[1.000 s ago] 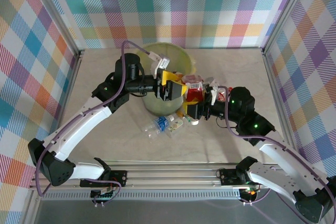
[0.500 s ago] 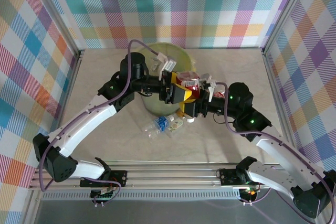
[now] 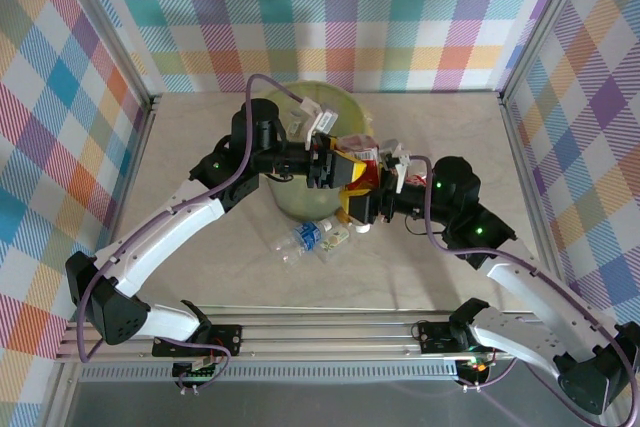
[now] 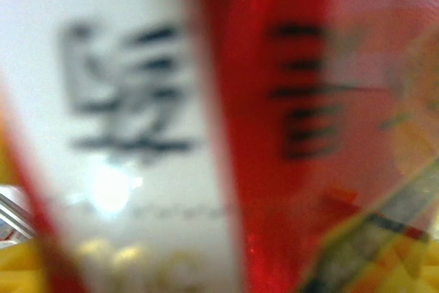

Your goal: Put the plastic bottles in the bin

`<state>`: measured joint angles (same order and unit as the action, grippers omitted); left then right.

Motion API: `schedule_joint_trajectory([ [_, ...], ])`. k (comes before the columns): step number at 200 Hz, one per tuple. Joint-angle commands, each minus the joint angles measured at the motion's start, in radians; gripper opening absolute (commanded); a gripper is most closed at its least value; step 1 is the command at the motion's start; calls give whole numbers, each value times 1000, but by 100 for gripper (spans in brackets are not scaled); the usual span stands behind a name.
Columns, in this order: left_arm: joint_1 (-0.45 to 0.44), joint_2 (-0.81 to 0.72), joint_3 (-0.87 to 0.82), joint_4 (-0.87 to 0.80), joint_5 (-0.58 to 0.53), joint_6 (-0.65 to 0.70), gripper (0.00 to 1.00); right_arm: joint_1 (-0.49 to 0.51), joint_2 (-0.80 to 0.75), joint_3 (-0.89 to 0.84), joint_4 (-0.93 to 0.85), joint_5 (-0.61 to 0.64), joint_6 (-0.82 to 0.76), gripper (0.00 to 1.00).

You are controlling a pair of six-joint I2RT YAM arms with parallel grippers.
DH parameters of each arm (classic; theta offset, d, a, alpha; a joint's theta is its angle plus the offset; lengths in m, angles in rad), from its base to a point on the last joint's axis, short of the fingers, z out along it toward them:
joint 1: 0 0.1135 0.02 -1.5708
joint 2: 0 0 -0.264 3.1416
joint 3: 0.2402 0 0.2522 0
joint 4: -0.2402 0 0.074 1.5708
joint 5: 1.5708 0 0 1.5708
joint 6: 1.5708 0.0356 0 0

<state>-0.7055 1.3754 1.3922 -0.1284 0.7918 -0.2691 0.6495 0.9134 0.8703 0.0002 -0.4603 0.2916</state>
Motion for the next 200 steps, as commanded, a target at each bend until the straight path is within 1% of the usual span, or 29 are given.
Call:
schedule_joint_trajectory([
  [1, -9, -29, 40, 6, -33, 2, 54, 7, -36, 12, -17, 34, -19, 89],
  [20, -1, -44, 59, -33, -90, 23, 50, 7, -62, 2, -52, 78, -21, 100],
  [30, 12, -53, 71, -55, -122, 28, 48, 7, -81, -4, -69, 105, -19, 100],
  [49, 47, -65, 101, -99, -185, 31, 48, 7, -116, -13, -106, 153, -16, 100],
  [74, 115, -60, 162, -141, -260, 27, 48, 7, -158, -19, -153, 240, 9, 100],
  [83, 144, -45, 197, -194, -279, 25, 48, 6, -169, -19, -174, 285, 27, 100],
  [112, 246, 30, 318, -273, -308, 12, 48, 7, -183, 0, -282, 466, 100, 100],
  [142, 327, 128, 435, -360, -334, 11, 48, 7, -178, 28, -411, 638, 188, 100],
  [174, 371, 232, 532, -441, -362, 27, 48, 7, -146, 65, -548, 778, 292, 100],
  [200, 386, 315, 599, -497, -356, 35, 50, 6, -97, 100, -647, 842, 340, 100],
])
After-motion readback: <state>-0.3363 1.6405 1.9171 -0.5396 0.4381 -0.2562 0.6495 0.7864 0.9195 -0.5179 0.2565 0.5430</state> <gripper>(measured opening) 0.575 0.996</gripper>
